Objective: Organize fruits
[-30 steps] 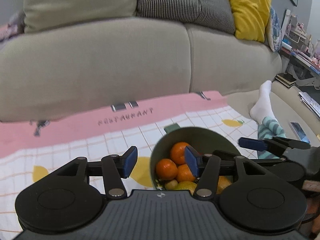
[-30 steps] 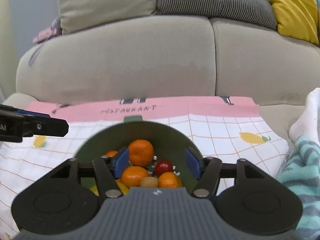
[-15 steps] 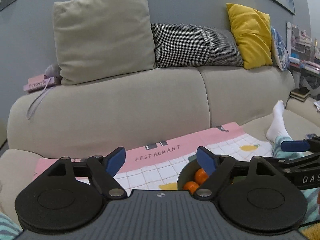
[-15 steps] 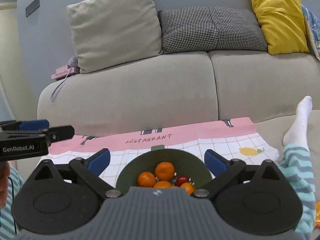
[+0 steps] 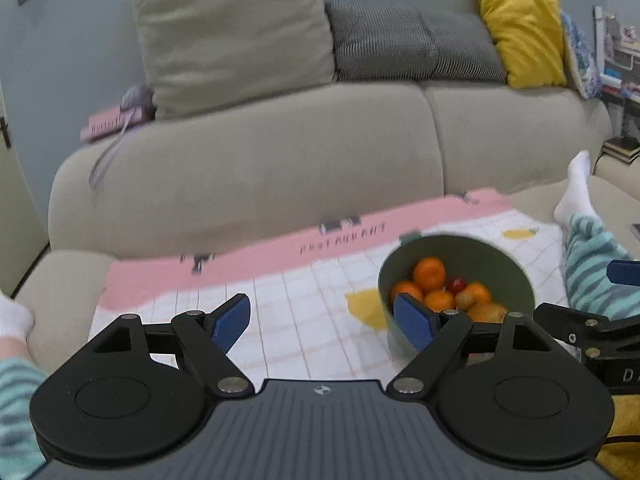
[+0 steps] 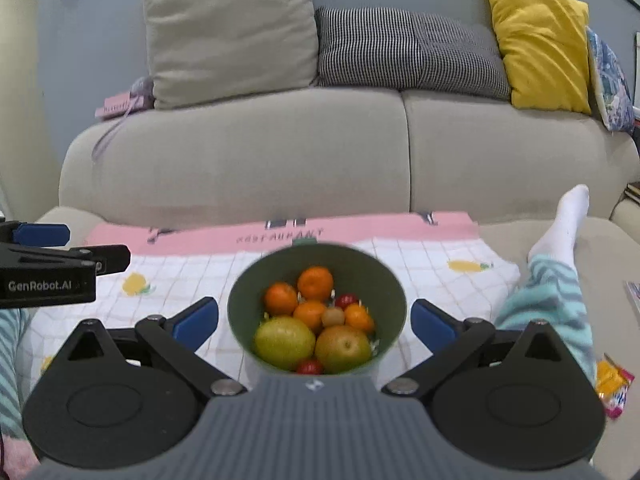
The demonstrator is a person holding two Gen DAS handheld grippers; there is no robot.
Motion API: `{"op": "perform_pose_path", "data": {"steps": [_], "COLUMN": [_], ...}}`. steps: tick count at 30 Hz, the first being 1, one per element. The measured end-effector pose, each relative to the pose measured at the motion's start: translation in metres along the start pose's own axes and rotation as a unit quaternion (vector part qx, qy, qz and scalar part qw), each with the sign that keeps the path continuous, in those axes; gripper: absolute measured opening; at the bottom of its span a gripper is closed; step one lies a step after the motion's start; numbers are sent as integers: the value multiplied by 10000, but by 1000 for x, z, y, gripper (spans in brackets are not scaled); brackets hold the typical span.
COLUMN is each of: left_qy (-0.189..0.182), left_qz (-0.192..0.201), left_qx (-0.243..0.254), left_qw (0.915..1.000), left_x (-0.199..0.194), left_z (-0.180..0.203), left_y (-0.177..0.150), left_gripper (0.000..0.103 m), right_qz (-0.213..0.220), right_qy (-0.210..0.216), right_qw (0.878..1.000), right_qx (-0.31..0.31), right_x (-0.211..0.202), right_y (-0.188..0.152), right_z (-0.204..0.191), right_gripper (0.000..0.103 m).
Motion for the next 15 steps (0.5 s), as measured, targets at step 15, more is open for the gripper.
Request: {"op": "perform_pose_path", "data": {"steps": [15], "left_qy": [10], "left_qz": [-950], "left_qx": [-253], "left_qw": [9952], "left_x": [31], "left_z": [-5], "left_y": [-46], "left_gripper": [96], "right_qz": [-693], "right_qy": [24], "right_qw": [9973], "right_qx": [-235], "right_x": [33], "right_y": [-42], "right_z": [-11], "right_gripper": [99]}}
Point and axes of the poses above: each gripper's, at about its wrist camera, not at the fingertips, and x roughly the way its jaws point, z to its right, y to its top, the point moved 8 cm from there along x, roughly the way its jaws point, and after that the axes turned 9 degrees about z, right-handed, at the moved point
